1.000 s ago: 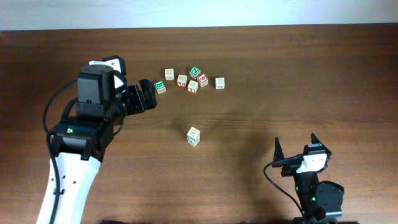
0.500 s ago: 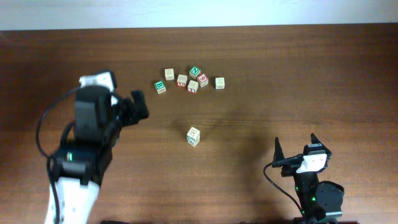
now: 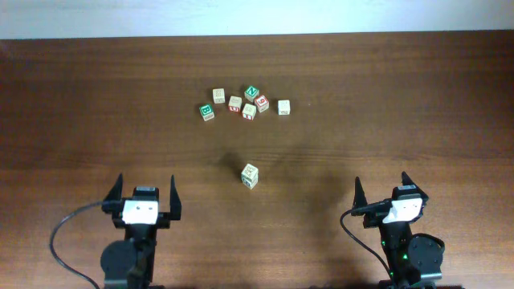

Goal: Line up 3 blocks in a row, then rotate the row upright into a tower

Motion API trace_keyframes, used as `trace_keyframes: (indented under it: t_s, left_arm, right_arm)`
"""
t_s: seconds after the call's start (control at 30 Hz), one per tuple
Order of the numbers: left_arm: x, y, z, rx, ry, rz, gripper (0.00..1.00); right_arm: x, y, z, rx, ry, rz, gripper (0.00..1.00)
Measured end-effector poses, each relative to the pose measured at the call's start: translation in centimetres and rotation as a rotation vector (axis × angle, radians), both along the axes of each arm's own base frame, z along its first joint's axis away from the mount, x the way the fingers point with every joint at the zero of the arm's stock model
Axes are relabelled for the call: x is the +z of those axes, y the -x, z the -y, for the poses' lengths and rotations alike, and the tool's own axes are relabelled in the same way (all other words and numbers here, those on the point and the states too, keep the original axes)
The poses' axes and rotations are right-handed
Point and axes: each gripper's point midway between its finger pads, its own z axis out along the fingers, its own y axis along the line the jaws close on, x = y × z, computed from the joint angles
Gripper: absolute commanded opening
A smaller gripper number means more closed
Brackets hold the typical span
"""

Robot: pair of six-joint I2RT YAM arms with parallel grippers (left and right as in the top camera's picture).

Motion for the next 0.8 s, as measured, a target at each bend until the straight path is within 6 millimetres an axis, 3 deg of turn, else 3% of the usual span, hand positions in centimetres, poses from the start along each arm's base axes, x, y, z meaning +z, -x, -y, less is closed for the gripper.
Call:
trace_keyframes:
  t_s: [0.17,0.8]
  left_arm:
    - [-2.4,0.3,-0.1,0.003,-0.017,-0.01,0.99]
    - [-2.4,0.2,0.0,-0.005,-0.017,-0.01,0.99]
  right_arm:
    - [0.0,0.0,0.0,0.0,0.0,-0.001,0.98]
    - [0.0,0.0,0.0,0.0,0.001,-0.001,0.98]
